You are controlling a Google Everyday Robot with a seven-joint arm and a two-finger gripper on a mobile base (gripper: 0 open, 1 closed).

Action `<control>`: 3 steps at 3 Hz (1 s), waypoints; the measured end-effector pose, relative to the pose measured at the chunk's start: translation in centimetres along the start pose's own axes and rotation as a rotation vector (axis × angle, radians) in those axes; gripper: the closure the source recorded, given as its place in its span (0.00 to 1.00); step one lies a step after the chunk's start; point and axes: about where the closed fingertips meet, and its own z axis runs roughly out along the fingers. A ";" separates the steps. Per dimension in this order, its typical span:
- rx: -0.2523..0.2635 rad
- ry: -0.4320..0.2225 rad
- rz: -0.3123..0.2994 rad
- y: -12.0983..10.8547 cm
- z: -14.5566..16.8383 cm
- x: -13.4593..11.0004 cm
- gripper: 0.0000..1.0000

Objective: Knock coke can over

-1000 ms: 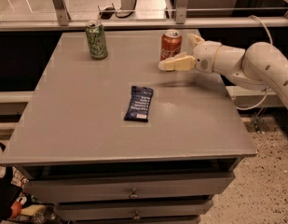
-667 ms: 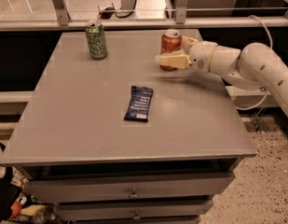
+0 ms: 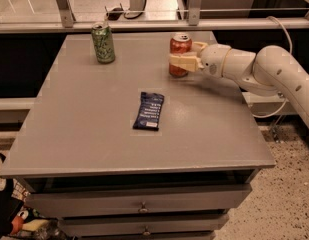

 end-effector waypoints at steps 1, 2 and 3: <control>-0.004 0.000 0.000 0.1 0.2 0.0 0.99; -0.005 -0.001 0.000 0.2 0.3 0.0 1.00; -0.005 0.069 -0.012 -0.3 -0.7 -0.7 1.00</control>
Offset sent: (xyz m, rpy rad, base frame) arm 0.0000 0.0024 0.0000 0.0004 0.0002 0.0036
